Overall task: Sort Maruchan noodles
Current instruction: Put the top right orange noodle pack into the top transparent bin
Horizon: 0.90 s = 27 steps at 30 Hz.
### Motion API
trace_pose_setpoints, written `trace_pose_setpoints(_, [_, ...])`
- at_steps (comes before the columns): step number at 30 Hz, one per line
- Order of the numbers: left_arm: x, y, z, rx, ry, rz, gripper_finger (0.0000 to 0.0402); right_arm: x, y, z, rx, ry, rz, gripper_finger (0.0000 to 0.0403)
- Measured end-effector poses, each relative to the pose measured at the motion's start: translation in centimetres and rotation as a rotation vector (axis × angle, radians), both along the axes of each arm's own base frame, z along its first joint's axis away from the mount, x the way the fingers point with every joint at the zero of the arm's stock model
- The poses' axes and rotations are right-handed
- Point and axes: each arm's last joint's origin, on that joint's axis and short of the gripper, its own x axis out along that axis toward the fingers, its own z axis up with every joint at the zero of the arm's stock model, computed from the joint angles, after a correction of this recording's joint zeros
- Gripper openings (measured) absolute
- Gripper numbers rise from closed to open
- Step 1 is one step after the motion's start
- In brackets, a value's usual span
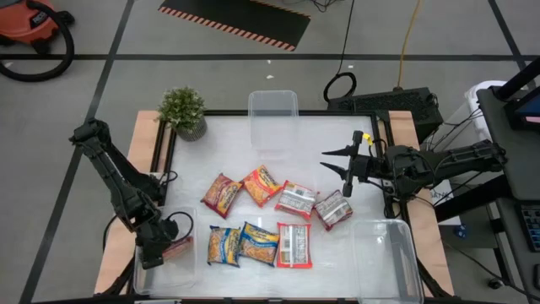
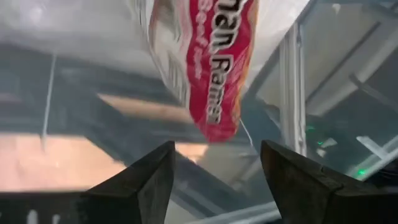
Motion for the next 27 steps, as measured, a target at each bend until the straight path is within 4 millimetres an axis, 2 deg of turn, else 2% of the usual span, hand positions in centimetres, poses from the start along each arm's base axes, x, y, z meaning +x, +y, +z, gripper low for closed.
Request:
trace_pose_setpoints(4, [0.4, 0.2, 0.2, -0.021, 0.043, 0.051, 0.0241, 0.0, 0.0, 0.0, 0.014, -0.003, -0.001, 0.0118])
trace_pose_setpoints(8, [1.3, 0.2, 1.8, -0.055, 0.028, 0.111, 0.0241, 0.0, 0.0, -0.1, 0.014, 0.006, -0.001, 0.0118])
trace_pose_setpoints(12, [2.0, 0.2, 3.8, -0.051, -0.065, 0.176, 0.0241, 0.0, 0.0, -0.2, 0.015, 0.011, -0.001, 0.0118])
trace_pose_setpoints(14, [2.1, 0.5, 4.1, 0.015, -0.126, 0.209, 0.0241, 0.0, 0.0, -0.2, 0.015, 0.011, -0.001, 0.0118])
trace_pose_setpoints(17, [1.8, 0.9, 3.3, 0.152, -0.139, 0.223, 0.0241, 0.0, 0.0, -0.2, 0.015, 0.011, -0.001, 0.0118])
trace_pose_setpoints(20, [1.4, 0.8, 1.7, 0.261, -0.063, 0.21, 0.0241, 0.0, 0.0, -0.2, 0.019, 0.016, -0.001, 0.0118])
trace_pose_setpoints(27, [2.6, -1.4, 0.5, 0.215, -0.09, 0.19, 0.0241, 0.0, 0.0, -0.4, 0.03, 0.029, -0.002, 0.0118])
